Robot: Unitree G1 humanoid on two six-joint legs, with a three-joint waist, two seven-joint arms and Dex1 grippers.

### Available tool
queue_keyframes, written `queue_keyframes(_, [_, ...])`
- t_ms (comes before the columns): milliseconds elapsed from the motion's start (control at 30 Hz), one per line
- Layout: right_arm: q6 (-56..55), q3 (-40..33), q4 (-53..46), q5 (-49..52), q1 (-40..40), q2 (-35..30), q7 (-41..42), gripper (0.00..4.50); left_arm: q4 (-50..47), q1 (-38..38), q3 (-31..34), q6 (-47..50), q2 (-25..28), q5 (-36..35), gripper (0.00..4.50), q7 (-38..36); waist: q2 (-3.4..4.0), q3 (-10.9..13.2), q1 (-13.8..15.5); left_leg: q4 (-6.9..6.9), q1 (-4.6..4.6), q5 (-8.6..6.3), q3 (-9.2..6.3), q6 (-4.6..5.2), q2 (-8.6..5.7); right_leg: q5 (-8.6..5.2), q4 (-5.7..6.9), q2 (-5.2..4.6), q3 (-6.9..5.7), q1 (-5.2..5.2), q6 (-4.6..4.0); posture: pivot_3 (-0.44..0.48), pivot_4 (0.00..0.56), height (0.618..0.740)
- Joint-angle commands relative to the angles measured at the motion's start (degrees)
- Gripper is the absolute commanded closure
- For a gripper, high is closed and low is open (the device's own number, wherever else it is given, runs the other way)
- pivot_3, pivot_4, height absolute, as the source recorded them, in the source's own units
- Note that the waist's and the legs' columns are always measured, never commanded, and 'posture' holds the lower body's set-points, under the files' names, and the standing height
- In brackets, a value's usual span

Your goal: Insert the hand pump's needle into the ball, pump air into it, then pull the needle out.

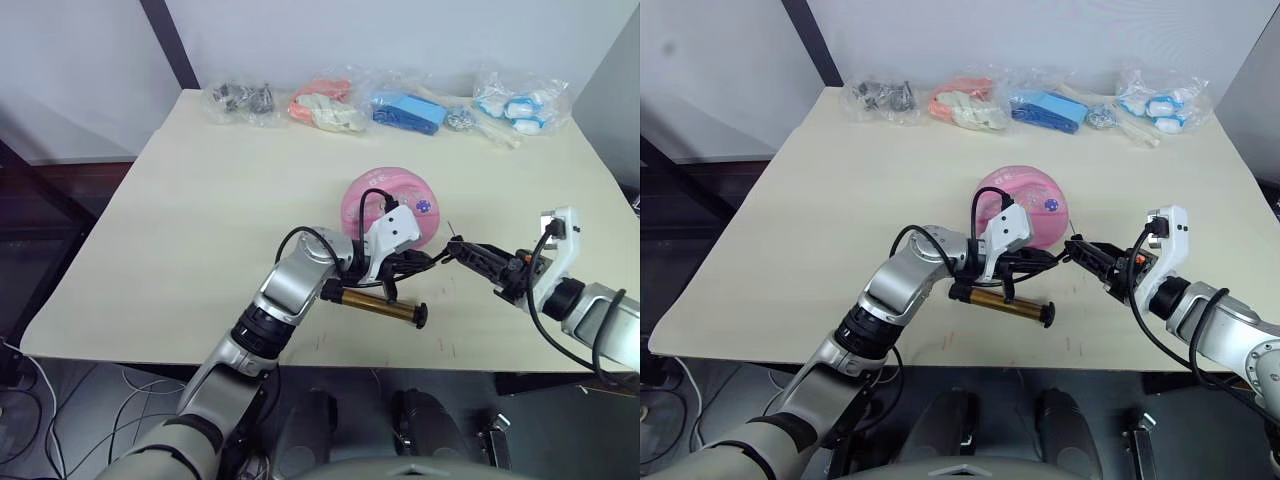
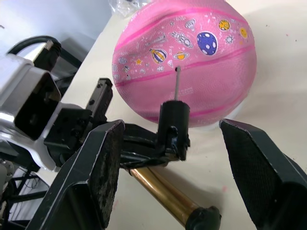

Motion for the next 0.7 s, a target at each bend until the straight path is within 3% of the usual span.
queue_keyframes(33, [-0.07,-0.41,-0.4,0.08,-0.97,0.52,-0.07,1.16,-3.36,-1.01,-0.46,-0.17,-0.09,-0.85,4.5,0.18,0.0,0.0,0.01,0.0,0.0,0.0,0.0,0.0,0.0,0.0,0.0,0.0,0.0,0.0,0.0,0.0,0.15,0.74])
queue_keyframes(700, [0.73,-0.15,0.22,-0.3,-2.07,2.37,-0.93,1.16,-4.02,-0.88,-0.71,0.45,0.18,-1.34,4.5,0.84,0.0,0.0,0.01,0.0,-0.01,0.0,-0.01,0.0,0.0,-0.01,-0.01,0.0,-0.01,0.0,0.0,0.0,0.15,0.74])
